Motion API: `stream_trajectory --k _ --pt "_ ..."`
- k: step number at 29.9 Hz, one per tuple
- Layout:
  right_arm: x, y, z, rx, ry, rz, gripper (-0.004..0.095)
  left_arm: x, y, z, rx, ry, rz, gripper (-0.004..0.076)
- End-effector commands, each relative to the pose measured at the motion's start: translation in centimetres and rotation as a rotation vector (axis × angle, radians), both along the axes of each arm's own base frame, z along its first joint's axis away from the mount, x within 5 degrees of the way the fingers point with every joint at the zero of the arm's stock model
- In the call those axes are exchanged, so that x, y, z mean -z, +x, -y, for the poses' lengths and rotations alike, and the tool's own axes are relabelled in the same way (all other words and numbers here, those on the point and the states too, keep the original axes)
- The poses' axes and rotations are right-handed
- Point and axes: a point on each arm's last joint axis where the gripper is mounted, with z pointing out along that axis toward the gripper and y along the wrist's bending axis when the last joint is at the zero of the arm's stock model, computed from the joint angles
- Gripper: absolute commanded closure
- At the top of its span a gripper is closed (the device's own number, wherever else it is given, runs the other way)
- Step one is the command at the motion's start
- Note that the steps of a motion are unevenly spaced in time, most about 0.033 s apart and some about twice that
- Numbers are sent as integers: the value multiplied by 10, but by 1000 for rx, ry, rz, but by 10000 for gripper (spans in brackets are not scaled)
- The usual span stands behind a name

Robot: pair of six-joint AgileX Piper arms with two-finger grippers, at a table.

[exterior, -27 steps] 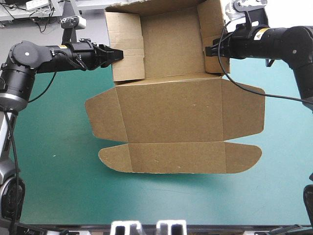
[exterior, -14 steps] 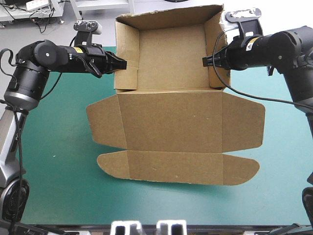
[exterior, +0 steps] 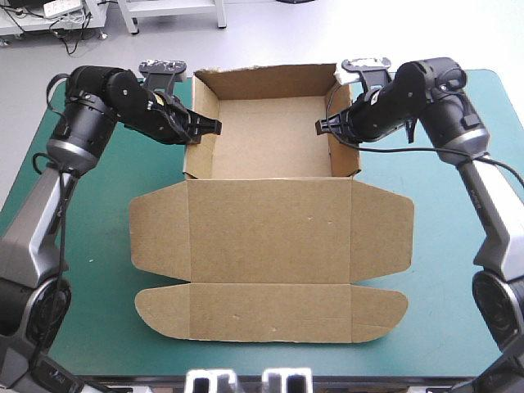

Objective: Fold the box

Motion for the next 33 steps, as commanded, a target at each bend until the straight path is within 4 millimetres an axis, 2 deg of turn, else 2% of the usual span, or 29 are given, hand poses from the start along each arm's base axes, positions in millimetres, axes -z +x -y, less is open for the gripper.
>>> stream_trajectory --k 1,6,11,19,23,28,31,33 --pt "0 -7 -8 -52 30 -30 931 -8 1 10 -18 -77 15 734" --pt "24 7 -13 -38 15 -99 930 31 23 17 -40 -33 -126 734" --pt "57 26 -19 -27 1 -183 931 67 41 23 -51 5 -228 734" --pt "109 51 -23 -61 -93 -276 931 108 60 25 -68 83 -303 734" --pt "123 57 -21 -70 -152 -285 931 113 63 20 -76 148 -289 734" --pt "127 60 -17 -90 -213 -271 924 113 64 18 -79 170 -281 730" --pt "127 59 -17 -88 -274 -252 843 113 64 18 -78 163 -284 686" --pt "126 59 -19 -100 -332 -229 733 113 64 19 -78 160 -285 644"
